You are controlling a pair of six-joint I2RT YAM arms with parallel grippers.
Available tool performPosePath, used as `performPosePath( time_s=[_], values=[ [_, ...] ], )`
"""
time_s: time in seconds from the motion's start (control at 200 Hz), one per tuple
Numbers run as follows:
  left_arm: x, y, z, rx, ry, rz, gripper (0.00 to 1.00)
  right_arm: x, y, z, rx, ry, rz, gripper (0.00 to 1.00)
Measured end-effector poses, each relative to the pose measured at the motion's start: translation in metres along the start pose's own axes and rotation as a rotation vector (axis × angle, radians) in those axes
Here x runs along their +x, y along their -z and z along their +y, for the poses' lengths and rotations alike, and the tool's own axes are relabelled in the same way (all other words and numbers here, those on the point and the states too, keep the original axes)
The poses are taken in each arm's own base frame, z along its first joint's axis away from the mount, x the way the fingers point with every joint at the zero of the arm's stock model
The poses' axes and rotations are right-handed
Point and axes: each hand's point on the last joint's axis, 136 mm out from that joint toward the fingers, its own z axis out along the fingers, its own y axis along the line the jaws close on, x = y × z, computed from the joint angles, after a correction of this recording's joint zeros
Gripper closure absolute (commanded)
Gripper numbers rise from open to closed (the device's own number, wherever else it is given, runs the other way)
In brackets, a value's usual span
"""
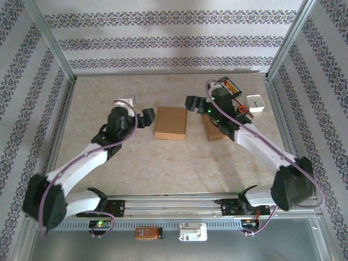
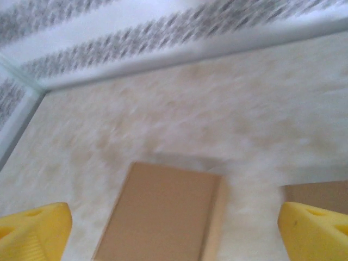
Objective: Fold the paper box
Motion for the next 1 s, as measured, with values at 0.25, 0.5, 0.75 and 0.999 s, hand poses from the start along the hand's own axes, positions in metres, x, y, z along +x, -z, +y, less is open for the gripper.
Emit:
performPosePath(
  time_s=[0.25,0.5,0.75,0.999],
  values=[
    [0.012,0.064,0.061,-0.245,-0.241,-0.120,0.04,0.008,0.033,-0.125,0.313,0.008,-0.134,0.02],
    [0.057,0.078,0.126,-0.477,-0.388,-0.046,0.02,0.054,0.040,-0.224,0.583,-0.008,-0.076,0.02],
    [0.087,0.071,0.179,-0.624,-0.373,0.025,0.01,0.063,0.015,-0.239,0.574,0.132,-0.101,0.02],
    [0.092,0.055,0.195,-0.614,-0.356,0.032,0.01,0.083,-0.002,-0.221,0.446,0.260,-0.121,0.02]
  ],
)
